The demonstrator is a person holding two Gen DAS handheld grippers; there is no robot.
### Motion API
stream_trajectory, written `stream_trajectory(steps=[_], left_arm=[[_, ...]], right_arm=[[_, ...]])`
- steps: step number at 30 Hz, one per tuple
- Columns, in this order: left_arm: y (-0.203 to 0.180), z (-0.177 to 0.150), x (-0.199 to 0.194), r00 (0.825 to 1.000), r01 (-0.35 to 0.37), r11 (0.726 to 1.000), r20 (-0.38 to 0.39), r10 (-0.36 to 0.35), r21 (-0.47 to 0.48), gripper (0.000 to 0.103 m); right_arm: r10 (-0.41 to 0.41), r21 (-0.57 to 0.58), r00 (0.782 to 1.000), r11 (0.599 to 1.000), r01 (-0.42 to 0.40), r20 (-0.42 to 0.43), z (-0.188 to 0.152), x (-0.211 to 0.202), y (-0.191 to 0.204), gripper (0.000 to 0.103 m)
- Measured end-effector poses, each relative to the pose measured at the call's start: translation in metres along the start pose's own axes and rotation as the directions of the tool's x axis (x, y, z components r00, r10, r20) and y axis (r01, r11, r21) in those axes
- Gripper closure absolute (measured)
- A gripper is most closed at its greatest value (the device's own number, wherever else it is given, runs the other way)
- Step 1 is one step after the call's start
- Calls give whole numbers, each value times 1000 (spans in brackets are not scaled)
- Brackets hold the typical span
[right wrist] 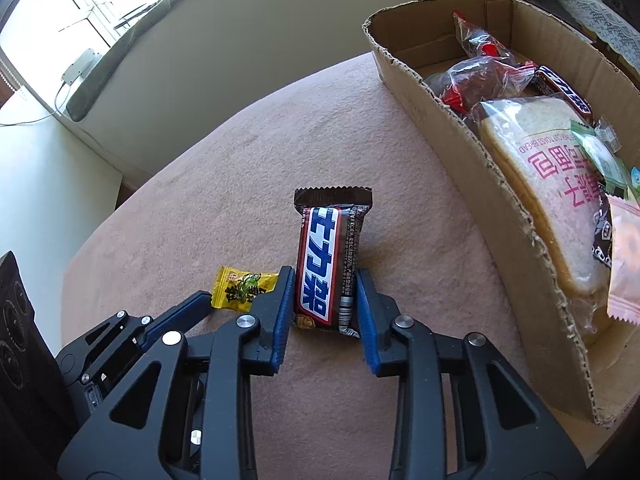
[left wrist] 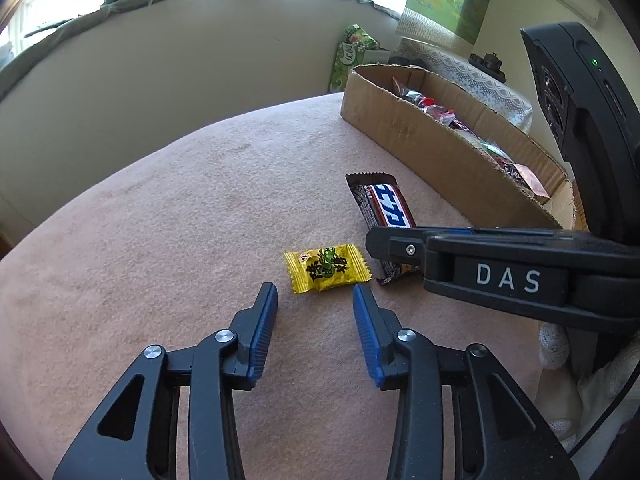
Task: Organize snacks
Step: 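Close the right gripper on the chocolate bar while the left grasps the yellow candy, then carry the chocolate bar and yellow candy over the box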
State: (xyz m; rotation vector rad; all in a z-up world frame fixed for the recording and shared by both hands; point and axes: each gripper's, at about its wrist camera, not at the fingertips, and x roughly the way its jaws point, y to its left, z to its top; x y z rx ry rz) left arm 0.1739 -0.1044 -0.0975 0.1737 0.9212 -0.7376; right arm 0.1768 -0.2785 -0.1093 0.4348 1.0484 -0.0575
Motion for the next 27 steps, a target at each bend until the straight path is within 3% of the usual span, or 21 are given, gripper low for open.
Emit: stream_trajectory(steps=[3,14,16,21,27], left_arm=[[-3,1,0,1000,-15,1000,-5,15,6,53],[-23,17,26,995,-92,991,-28,95,95,52],[-24,18,28,995,-98,990,-23,101,100,55],[-25,15,26,994,-108,988,-9,109,112,72],[-25,12,22,992,-128,987,-5,129,95,76]], right_arm=[[9,-8,1000,1000,-9,13,-8,-7,-4,72],[40,40,998,998,-42,44,-32,-25,-27,72],[49,45,998,998,-51,43,-34,-26,-29,72],[49,29,998,998,-50,46,-36,-27,-32,72],[41,-11,998,999,-40,46,-30,-23,-21,72]])
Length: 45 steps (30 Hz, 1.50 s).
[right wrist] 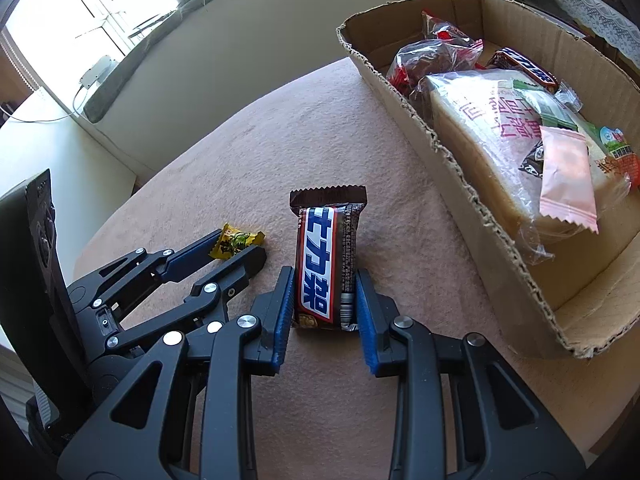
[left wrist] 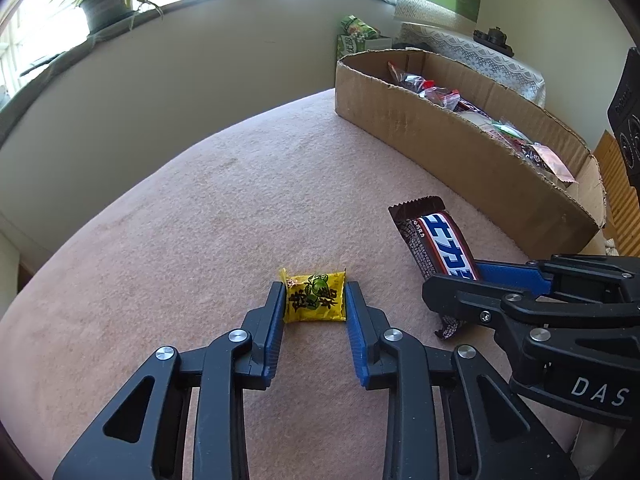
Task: Organize snacks
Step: 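Carry the chocolate bar and yellow candy over the box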
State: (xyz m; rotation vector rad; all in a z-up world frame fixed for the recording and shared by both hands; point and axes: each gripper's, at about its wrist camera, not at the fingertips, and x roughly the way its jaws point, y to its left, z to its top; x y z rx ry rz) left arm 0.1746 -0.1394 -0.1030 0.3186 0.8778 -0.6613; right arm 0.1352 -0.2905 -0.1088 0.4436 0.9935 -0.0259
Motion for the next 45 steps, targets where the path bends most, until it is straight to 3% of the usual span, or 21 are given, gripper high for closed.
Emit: stream_trajectory(steps=[12,31,38,45], left_arm=[[14,-8,-32,998,-10,989,57,18,-149,78],[-18,19,-77,976,-28,980,207,70,-199,79],[-43,46,-74,969,25,985,248,19,-174,79],[-78,73,-60,963,94,988,262,-59,-121,79]], right_arm=[[-5,-115,1000,993,7,14,-3,-6,14,73],[90,-272,994,960,-72,55,1,-67,16,73],[102,-265,987,962,-66,125,14,-103,-5,73],[4,-214,979,976,40,203,35,-124,-48,73]])
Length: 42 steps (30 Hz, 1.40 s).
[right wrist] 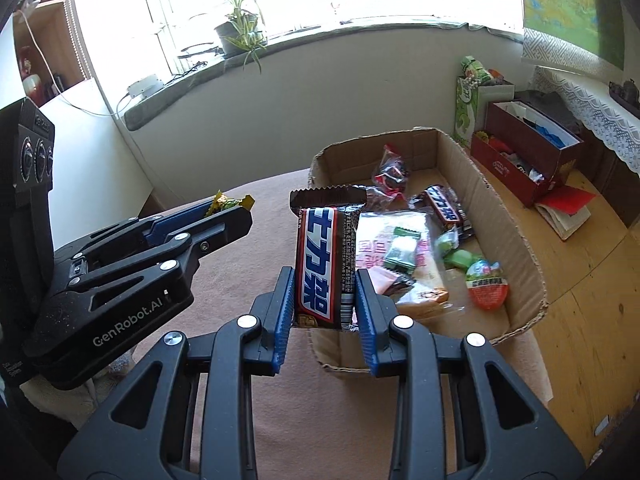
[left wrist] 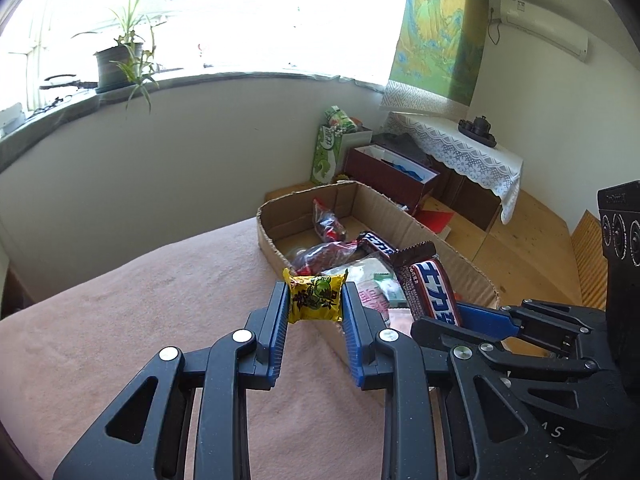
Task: Organize snacks
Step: 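Carry the chocolate bar and yellow candy over the box, then open both grippers, releasing the chocolate bar and yellow candy into the box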
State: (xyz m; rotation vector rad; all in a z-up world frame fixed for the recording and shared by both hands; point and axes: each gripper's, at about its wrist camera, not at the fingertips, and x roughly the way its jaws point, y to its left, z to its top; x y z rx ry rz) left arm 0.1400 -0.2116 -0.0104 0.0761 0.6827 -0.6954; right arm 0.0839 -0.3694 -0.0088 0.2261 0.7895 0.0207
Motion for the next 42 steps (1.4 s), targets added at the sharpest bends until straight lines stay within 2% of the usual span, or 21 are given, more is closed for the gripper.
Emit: stream_trajectory(steps=[8,13,17,20,23,26,30,34,36,40,42], left_arm=[[-29,4,22,998,56,998,-28,-55,15,78],[-35,4,27,998,59,998,-37,-59,16,77],[-39,5,27,998,59,998,-38,-58,19,71],[-40,5,25,998,60,998,-34,-60,16,70],[-39,5,20,998,56,998,-27,-56,15,70],[-36,4,13,998,54,999,-15,-54,0,64],[-32,4,4,999,42,999,0,-42,-13,61],[-29,3,-7,999,29,999,18,-29,-20,57],[-27,1,-12,999,21,1000,26,-21,-21,56],[-25,-5,-24,999,11,1000,35,-10,-28,55],[-22,-9,-30,999,5,999,38,-3,-42,47]], right_arm=[[-100,7,994,995,101,-45,7,14,-44,73],[-112,-1,991,994,112,-70,6,25,-53,72],[-122,-3,990,993,122,-71,5,25,-55,72],[-125,-3,990,992,125,-62,6,22,-56,64],[-127,-9,990,992,127,-55,5,18,-55,63],[-124,-12,991,992,124,-49,4,14,-52,62],[-124,-17,992,992,123,-33,3,9,-47,50],[-120,-22,993,993,119,-15,2,0,-42,49],[-120,-24,993,993,120,-6,1,-4,-39,44],[-118,-36,993,992,118,15,-2,-13,-32,41],[-120,-48,993,992,121,21,-5,-16,-27,38]])
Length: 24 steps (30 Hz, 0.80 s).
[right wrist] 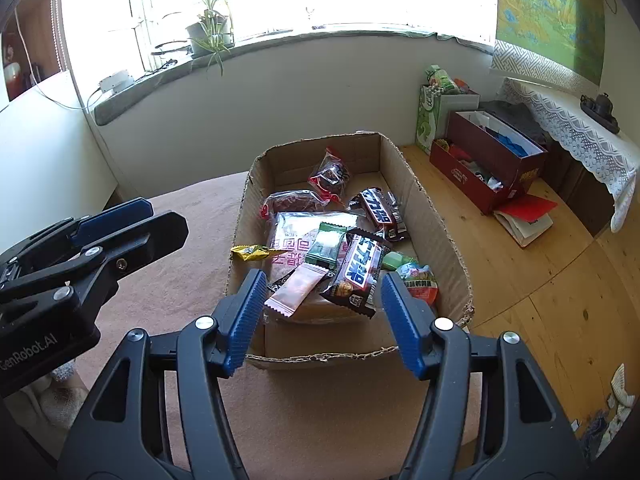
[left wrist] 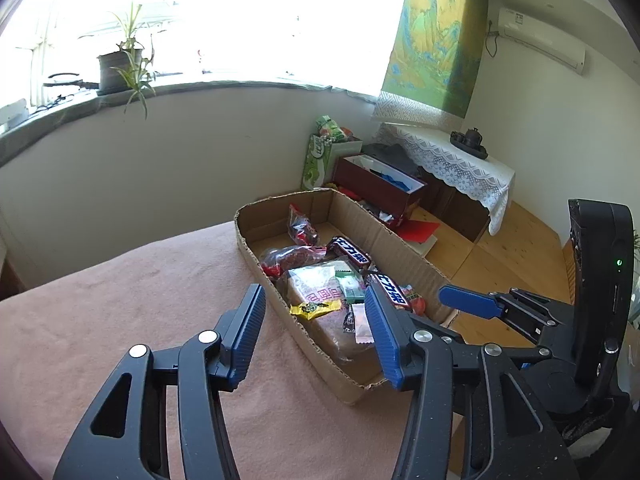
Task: Organize snacks
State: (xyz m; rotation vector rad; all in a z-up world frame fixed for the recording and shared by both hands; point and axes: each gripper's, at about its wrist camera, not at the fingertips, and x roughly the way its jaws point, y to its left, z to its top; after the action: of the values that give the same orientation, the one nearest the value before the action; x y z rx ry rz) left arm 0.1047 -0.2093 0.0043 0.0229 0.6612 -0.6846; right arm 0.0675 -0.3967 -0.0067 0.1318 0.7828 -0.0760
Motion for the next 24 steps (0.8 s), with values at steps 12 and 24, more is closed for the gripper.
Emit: stream_trajectory(steps=[12,24], left_arm=[[11,-22,-25,995,-98,995,8,98,-14,28],[14,-24,-32,992,-124,992,19,124,-17,26]], right_arm=[[-39,-9,999,999,39,29,-21,-15,17,18],[-59,15,998,998,59,25,-23,-17,15,13]])
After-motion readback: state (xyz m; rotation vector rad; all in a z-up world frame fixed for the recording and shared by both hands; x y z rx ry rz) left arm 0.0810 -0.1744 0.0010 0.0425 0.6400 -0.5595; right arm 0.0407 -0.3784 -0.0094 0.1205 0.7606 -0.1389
